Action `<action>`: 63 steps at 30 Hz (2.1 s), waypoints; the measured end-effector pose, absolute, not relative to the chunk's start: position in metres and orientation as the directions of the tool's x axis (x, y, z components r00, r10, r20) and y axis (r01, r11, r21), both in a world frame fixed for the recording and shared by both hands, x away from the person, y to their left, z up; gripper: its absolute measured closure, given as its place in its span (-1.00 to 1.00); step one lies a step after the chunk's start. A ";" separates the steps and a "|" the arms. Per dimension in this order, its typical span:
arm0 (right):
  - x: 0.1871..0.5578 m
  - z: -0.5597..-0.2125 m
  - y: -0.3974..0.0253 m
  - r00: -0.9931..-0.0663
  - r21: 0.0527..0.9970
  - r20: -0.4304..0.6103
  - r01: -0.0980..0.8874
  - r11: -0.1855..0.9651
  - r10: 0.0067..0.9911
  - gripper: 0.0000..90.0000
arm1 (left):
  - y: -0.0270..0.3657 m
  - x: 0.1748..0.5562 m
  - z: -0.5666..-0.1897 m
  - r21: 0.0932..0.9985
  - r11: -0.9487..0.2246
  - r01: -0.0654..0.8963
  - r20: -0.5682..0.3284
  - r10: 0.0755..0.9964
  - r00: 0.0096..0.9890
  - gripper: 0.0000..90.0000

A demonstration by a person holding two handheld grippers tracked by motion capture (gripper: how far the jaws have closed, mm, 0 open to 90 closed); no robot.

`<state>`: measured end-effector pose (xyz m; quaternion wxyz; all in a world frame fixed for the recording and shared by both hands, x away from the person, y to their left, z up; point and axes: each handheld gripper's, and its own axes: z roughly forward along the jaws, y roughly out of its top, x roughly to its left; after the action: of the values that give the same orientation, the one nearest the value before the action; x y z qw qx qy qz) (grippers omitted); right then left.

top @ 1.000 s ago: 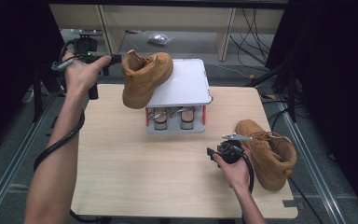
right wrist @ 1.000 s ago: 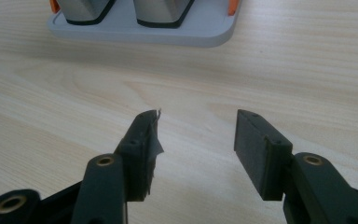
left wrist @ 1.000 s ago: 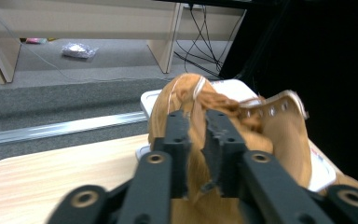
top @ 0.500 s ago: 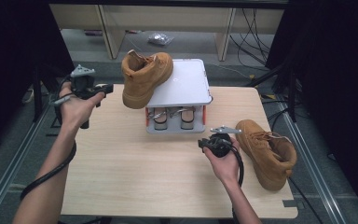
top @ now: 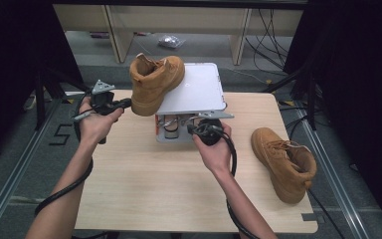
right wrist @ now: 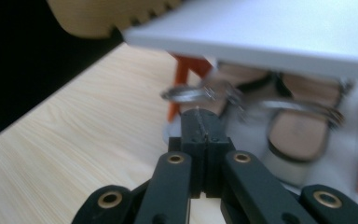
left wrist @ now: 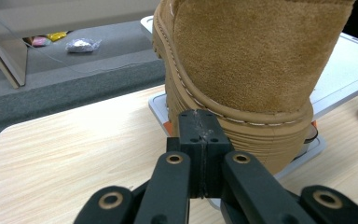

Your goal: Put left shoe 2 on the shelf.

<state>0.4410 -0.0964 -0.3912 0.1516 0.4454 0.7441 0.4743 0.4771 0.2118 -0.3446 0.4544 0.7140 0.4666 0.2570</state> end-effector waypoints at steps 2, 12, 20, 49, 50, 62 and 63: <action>0.445 -0.386 -0.084 -0.572 0.849 0.200 0.507 0.151 0.795 1.00 | 0.212 0.477 -0.345 0.888 -0.150 0.435 -0.059 0.901 0.431 0.99; 0.463 -0.378 -0.038 -0.613 0.846 0.204 0.503 0.178 0.763 1.00 | 0.216 0.480 -0.353 0.869 -0.160 0.468 -0.052 0.911 0.409 0.99; 0.473 -0.373 -0.021 -0.620 0.849 0.195 0.494 0.185 0.760 1.00 | 0.215 0.481 -0.355 0.872 -0.161 0.463 -0.051 0.909 0.413 0.99; 0.488 -0.367 -0.024 -0.583 0.846 0.221 0.514 0.144 0.782 1.00 | 0.197 0.483 -0.345 0.870 -0.169 0.464 -0.059 0.897 0.437 1.00; 0.488 -0.367 -0.026 -0.580 0.846 0.218 0.513 0.144 0.785 1.00 | 0.194 0.484 -0.345 0.872 -0.166 0.461 -0.061 0.897 0.439 1.00; 0.497 -0.362 -0.044 -0.533 0.843 0.197 0.521 0.135 0.823 1.00 | 0.176 0.488 -0.343 0.868 -0.196 0.455 -0.053 0.876 0.479 1.00; 0.497 -0.362 -0.045 -0.529 0.843 0.185 0.518 0.142 0.828 1.00 | 0.175 0.488 -0.343 0.869 -0.190 0.456 -0.060 0.876 0.479 1.00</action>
<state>0.4971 -0.0453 -0.3617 0.1652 0.4564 0.7375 0.4695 0.4884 0.1746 -0.3434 0.4469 0.7348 0.4530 0.2348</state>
